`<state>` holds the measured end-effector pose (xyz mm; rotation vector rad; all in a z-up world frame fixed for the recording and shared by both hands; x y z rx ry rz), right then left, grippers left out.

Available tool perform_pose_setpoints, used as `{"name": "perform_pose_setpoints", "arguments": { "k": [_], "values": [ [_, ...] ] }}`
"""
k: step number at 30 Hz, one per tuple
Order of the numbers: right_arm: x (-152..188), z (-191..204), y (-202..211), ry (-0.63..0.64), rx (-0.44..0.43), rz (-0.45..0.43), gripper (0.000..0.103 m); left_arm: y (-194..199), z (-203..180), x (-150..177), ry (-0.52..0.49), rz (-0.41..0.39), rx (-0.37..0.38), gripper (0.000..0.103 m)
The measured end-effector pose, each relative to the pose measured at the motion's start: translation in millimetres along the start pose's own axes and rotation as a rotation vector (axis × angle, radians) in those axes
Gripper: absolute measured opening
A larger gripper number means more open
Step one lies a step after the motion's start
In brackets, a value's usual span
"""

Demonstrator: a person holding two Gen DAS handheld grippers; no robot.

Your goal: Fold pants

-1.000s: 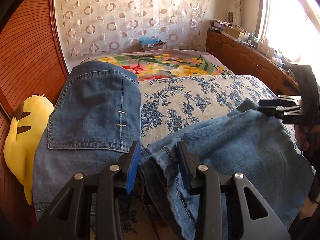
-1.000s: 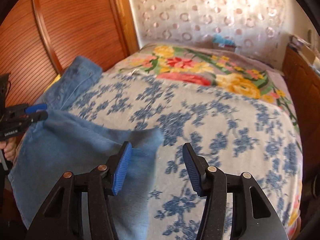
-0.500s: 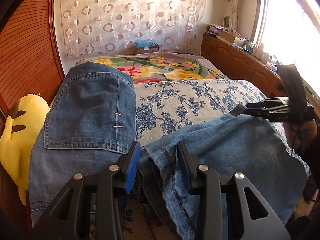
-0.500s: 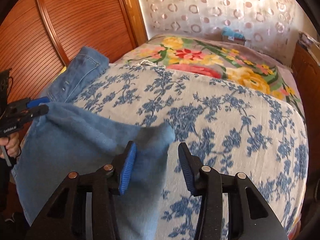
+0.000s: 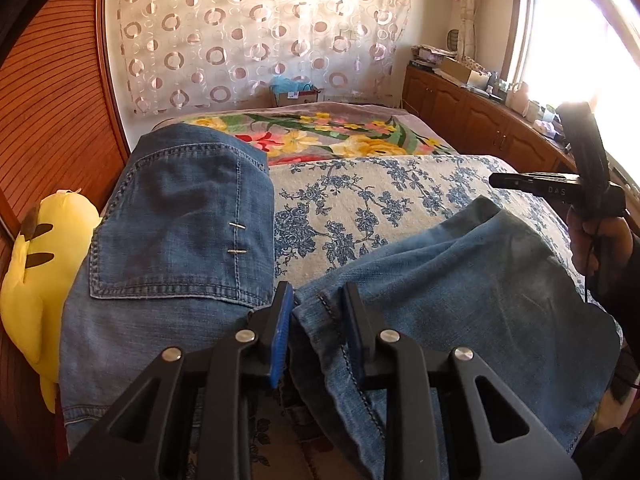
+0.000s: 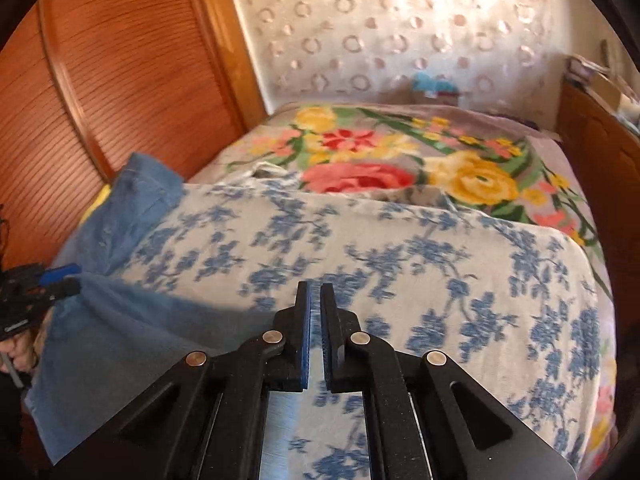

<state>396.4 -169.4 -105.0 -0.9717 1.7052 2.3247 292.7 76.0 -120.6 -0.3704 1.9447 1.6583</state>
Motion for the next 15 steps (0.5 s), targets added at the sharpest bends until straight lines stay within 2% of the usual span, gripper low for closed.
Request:
{"name": "perform_pose_setpoints", "arguments": {
  "k": [3, 4, 5, 7, 10, 15],
  "values": [
    [3.6, 3.0, 3.8, 0.022, -0.02, 0.017, 0.003, -1.5, -1.5, -1.1, -0.014, 0.012, -0.004, 0.024],
    [6.3, 6.4, 5.0, 0.033, -0.031, 0.025, 0.011, -1.8, -1.7, -1.7, -0.017, 0.012, -0.006, 0.024],
    [10.3, 12.7, 4.4, 0.057, -0.048, 0.051, 0.026, -1.5, -1.4, -2.6, -0.022, 0.011, -0.009, 0.024],
    [15.4, 18.0, 2.8, 0.09, -0.03, 0.071, 0.033, -1.5, -2.4, -2.5, -0.03, 0.01, -0.02, 0.024],
    [34.3, 26.6, -2.8, 0.145, -0.025, 0.142, 0.033, -3.9, -1.7, -0.4, -0.029, 0.016, -0.02, 0.024],
    [62.0, 34.4, -5.7, 0.182, -0.022, 0.198, 0.033, -7.0, -1.2, 0.4, -0.026, 0.02, -0.021, 0.024]
  ]
}}
Point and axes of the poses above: each gripper's, at about its wrist camera, not at the fingertips, and y roughly against the way its jaws point, z to its left, x to its underside, the point moved 10 cm from there along -y, roughly the way its jaws point, and after that the axes turned 10 degrees about z, right-handed, at the moved point
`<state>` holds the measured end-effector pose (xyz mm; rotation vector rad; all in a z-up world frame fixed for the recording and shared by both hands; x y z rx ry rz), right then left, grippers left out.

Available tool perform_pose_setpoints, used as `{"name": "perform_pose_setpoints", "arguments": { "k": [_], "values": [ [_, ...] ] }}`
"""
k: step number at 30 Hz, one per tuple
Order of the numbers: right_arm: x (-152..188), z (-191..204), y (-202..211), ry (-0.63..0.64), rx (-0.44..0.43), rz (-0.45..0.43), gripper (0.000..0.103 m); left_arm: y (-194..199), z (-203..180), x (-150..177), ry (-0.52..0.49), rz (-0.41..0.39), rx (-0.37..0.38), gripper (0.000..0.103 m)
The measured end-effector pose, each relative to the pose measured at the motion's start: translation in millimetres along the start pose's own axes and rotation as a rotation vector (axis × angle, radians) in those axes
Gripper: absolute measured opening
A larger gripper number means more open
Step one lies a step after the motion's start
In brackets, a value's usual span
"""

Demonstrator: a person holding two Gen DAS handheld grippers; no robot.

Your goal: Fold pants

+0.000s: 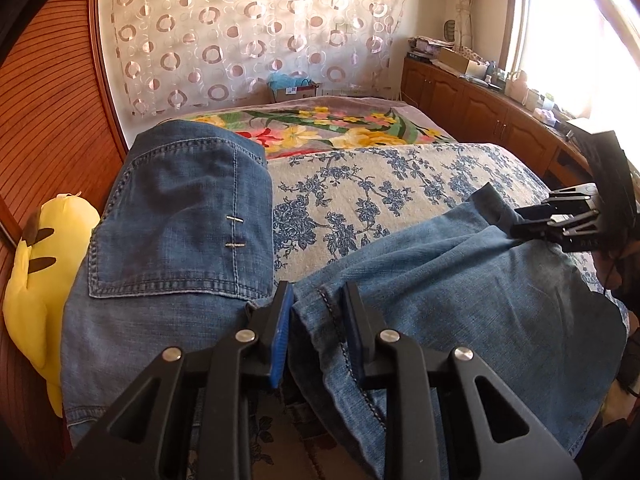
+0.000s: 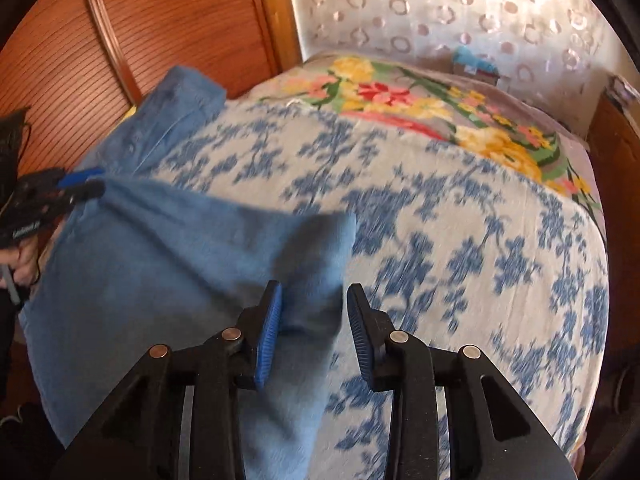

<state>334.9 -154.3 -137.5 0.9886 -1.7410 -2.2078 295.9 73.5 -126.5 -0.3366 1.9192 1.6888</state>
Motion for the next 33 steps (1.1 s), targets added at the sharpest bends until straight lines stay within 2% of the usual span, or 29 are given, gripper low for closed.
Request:
{"name": "perform_pose_setpoints", "arguments": {
  "k": [10, 12, 13, 17, 21, 23, 33],
  "values": [
    [0.4, 3.4, 0.4, 0.025, 0.037, 0.004, 0.032, 2.1, 0.7, 1.2, 0.0, -0.012, 0.005, 0.022],
    [-2.1, 5.2, 1.0, 0.038, 0.047, -0.006, 0.024, 2.4, 0.4, 1.6, 0.0, -0.014, 0.005, 0.021],
    [-4.5, 5.3, 2.3, 0.038, 0.047, -0.017, 0.013, 2.8, 0.1, 1.8, 0.001, -0.018, 0.011, 0.017],
    [-20.6, -4.6, 20.0, -0.026, 0.057, -0.133, 0.0, 7.9, 0.3, 1.0, 0.021, -0.045, 0.033, 0.013],
    [-32.7, -32.9, 39.7, -0.142, 0.112, -0.249, 0.0, 13.5, 9.3, -0.3, 0.061, -0.066, 0.044, 0.013],
    [-34.6, -39.8, 36.6, -0.167, 0.077, -0.225, 0.0, 14.4, 9.0, -1.9, 0.059, -0.065, 0.04, 0.013],
    [-24.0, -30.8, 46.5, -0.147, 0.076, -0.225, 0.0, 24.4, 14.2, -1.0, 0.047, -0.078, -0.019, 0.013]
  ]
}}
Point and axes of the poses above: each gripper's, at about its wrist camera, not at the fingertips, and y roughly against the way its jaws point, z to its left, x to its underside, the point moved 10 cm from there along -y, roughly the way its jaws point, and after that the axes turned 10 degrees about z, right-handed, at the moved point
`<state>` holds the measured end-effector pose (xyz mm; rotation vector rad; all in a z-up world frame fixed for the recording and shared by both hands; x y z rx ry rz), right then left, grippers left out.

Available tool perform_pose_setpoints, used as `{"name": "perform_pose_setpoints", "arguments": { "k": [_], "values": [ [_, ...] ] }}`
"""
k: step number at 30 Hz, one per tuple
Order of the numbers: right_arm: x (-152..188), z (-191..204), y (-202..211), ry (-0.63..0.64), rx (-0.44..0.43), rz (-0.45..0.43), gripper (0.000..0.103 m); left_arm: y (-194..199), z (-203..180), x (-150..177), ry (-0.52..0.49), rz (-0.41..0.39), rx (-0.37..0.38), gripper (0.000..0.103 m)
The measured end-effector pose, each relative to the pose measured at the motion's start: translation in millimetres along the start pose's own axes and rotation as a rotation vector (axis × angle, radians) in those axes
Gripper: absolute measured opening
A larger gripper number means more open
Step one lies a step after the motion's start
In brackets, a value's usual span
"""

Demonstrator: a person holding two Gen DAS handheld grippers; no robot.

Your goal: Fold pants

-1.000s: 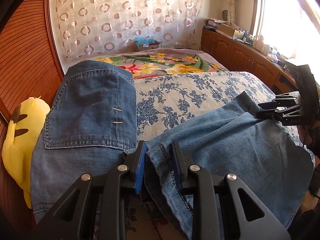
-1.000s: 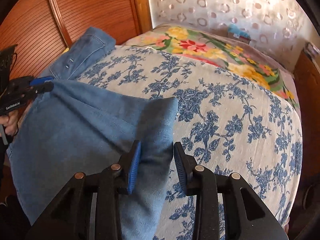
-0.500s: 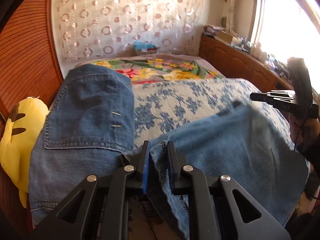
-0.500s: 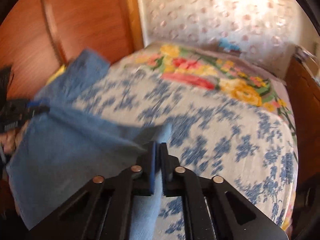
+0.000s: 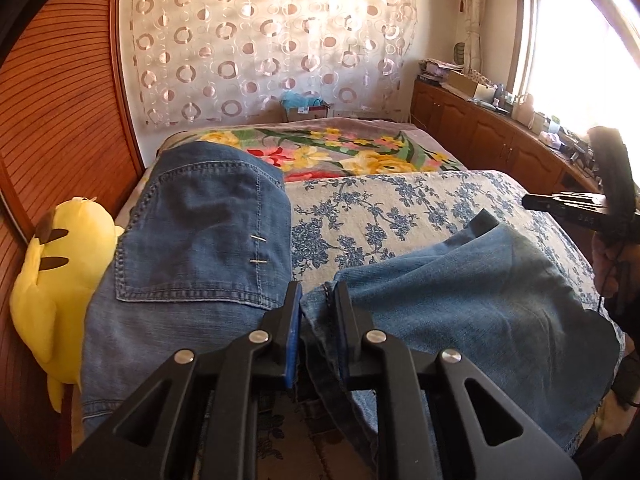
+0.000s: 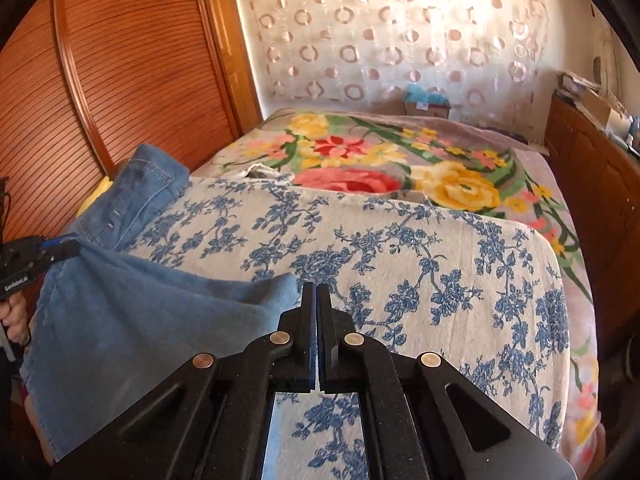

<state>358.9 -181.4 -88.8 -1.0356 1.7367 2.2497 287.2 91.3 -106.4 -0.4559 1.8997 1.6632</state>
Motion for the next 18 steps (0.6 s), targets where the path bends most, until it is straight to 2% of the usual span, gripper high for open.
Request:
{"name": "perform_pose_setpoints", "arguments": {
  "k": [12, 18],
  "values": [
    [10.1, 27.7, 32.4, 0.062, 0.006, -0.033, 0.0, 27.5, -21.3, 0.1, -0.038, -0.033, -0.028, 0.014],
    [18.8, 39.3, 50.9, 0.074, 0.009, -0.052, 0.0, 45.7, -34.7, 1.1, -0.046, -0.055, -0.018, 0.017]
  ]
}}
Point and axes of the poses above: each gripper's, at about its wrist camera, not at the fingertips, and y roughly against the way its jaws point, z to its left, x to its underside, the point moved 10 cm from there along -y, roughly the way its jaws point, and after that the axes turned 10 degrees about z, right-handed, at the moved point
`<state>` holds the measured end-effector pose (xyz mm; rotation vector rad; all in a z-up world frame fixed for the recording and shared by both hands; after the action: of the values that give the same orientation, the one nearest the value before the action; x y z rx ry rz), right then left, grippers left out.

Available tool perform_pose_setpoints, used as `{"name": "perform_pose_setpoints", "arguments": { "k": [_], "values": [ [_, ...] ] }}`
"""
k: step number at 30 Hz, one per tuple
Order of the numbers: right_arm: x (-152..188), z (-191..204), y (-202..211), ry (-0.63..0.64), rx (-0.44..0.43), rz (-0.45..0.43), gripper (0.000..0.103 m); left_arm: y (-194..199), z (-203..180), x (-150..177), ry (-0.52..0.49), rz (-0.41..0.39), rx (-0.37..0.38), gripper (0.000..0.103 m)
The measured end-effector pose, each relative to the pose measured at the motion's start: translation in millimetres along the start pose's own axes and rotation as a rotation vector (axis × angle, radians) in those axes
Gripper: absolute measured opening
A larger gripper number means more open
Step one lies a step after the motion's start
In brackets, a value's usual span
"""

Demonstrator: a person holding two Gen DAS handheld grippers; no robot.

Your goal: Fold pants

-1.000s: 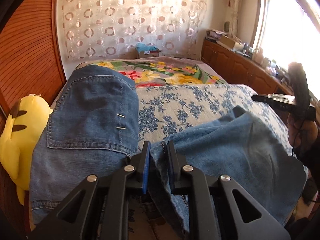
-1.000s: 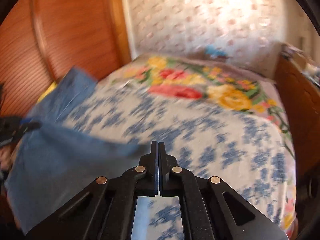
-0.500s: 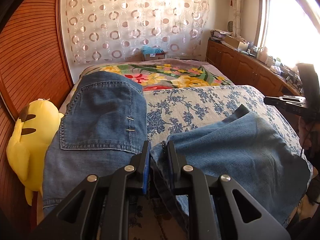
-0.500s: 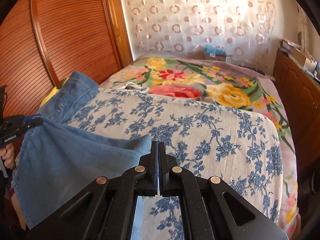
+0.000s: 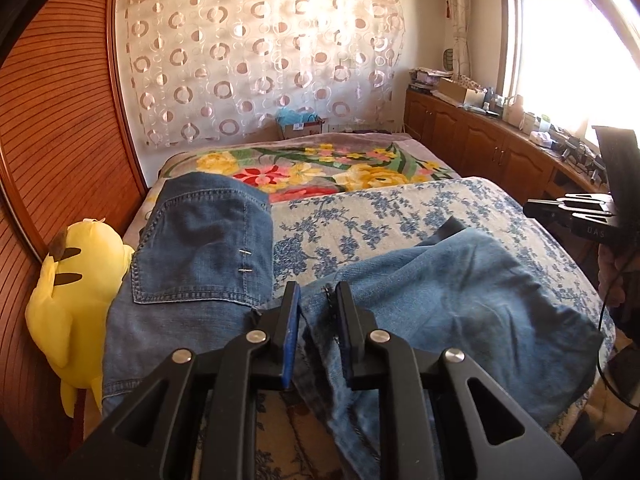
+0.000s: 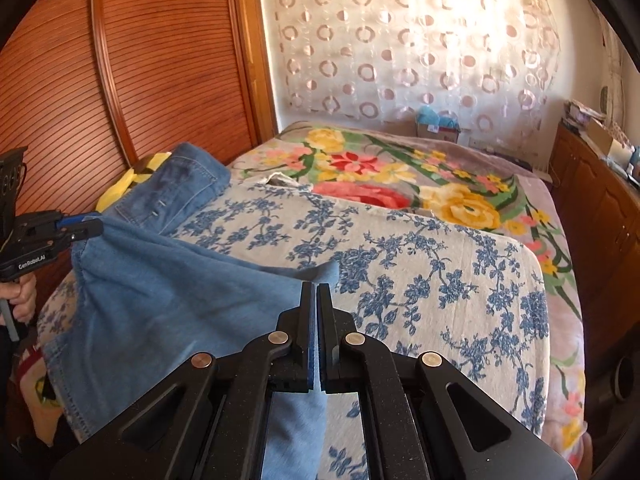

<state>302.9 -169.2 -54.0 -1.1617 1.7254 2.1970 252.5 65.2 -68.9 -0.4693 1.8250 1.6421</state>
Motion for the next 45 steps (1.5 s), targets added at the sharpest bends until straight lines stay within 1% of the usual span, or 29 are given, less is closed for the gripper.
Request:
{"name": "perform_pose_setpoints", "arguments": {
  "k": [3, 5, 6, 7, 9, 11, 13, 15, 17, 18, 20, 23, 25, 28, 32, 35, 40, 45],
  "values": [
    [5.2, 4.5, 9.6, 0.0, 0.002, -0.01, 0.0, 7.7, -9.1, 2.5, -0.009, -0.007, 0.011, 0.021],
    [9.1, 7.4, 14.6, -0.002, 0.004, -0.015, 0.0, 11.7, -12.1, 3.5, -0.01, -0.016, 0.014, 0.035],
    [12.3, 9.1, 17.9, -0.004, 0.002, -0.017, 0.0, 14.4, -15.5, 4.1, -0.013, -0.027, 0.012, 0.038],
    [15.1, 10.9, 20.8, -0.006, 0.001, -0.019, 0.0, 16.1, -19.6, 5.4, -0.021, -0.032, 0.019, 0.044],
    [21.9, 14.3, 27.3, -0.009, 0.004, -0.026, 0.0, 18.0, -29.0, 9.6, -0.032, -0.029, 0.04, 0.049],
    [31.1, 17.7, 32.7, -0.014, 0.007, -0.027, 0.002, 19.3, -36.7, 12.7, -0.039, -0.03, 0.058, 0.068],
    [39.9, 19.5, 36.5, -0.018, 0.01, -0.026, 0.003, 21.9, -46.4, 17.7, -0.051, -0.034, 0.073, 0.069],
    [49.8, 21.2, 39.5, -0.028, 0.015, -0.022, 0.008, 23.2, -52.9, 22.5, -0.057, -0.034, 0.074, 0.071],
    [61.0, 22.3, 43.3, -0.037, 0.023, -0.02, 0.02, 23.8, -60.3, 27.4, -0.052, -0.033, 0.084, 0.071],
    [65.3, 22.9, 44.8, -0.038, 0.026, -0.02, 0.023, 24.0, -63.5, 29.7, -0.048, -0.032, 0.09, 0.071],
    [74.1, 23.7, 48.1, -0.044, 0.035, -0.017, 0.041, 24.8, -68.9, 34.7, -0.039, -0.035, 0.103, 0.071],
    [89.9, 25.4, 51.8, -0.055, 0.045, -0.012, 0.053, 26.1, -80.0, 45.5, -0.035, -0.029, 0.129, 0.071],
    [99.2, 26.9, 52.7, -0.065, 0.051, -0.008, 0.055, 25.9, -86.4, 53.3, -0.041, -0.018, 0.14, 0.071],
    [115.2, 31.8, 50.6, -0.073, 0.055, 0.012, 0.055, 22.1, -93.7, 66.6, -0.042, 0.0, 0.125, 0.071],
    [133.3, 37.8, 45.9, -0.087, 0.051, 0.029, 0.055, 15.1, -99.7, 82.6, -0.026, 0.028, 0.138, 0.071],
    [145.1, 39.3, 40.3, -0.098, 0.056, 0.045, 0.055, 9.7, -98.7, 94.7, -0.019, 0.05, 0.127, 0.071],
    [157.9, 43.1, 34.4, -0.113, 0.045, 0.063, 0.055, 0.3, -89.0, 111.7, 0.003, 0.078, 0.112, 0.071],
    [164.6, 45.0, 27.6, -0.122, 0.036, 0.079, 0.056, -1.1, -90.2, 118.3, -0.008, 0.074, 0.11, 0.072]
  ]
}}
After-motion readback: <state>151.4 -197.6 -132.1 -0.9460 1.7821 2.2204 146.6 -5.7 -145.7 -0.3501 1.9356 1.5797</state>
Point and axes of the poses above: each gripper's, at about its wrist camera, not at the fingertips, and y roughly against the way its jaws point, z to its left, x to its underside, the point moved 10 cm from there along -y, roughly the way its jaws point, and after that the axes turned 10 degrees about z, right-handed, at the moved point
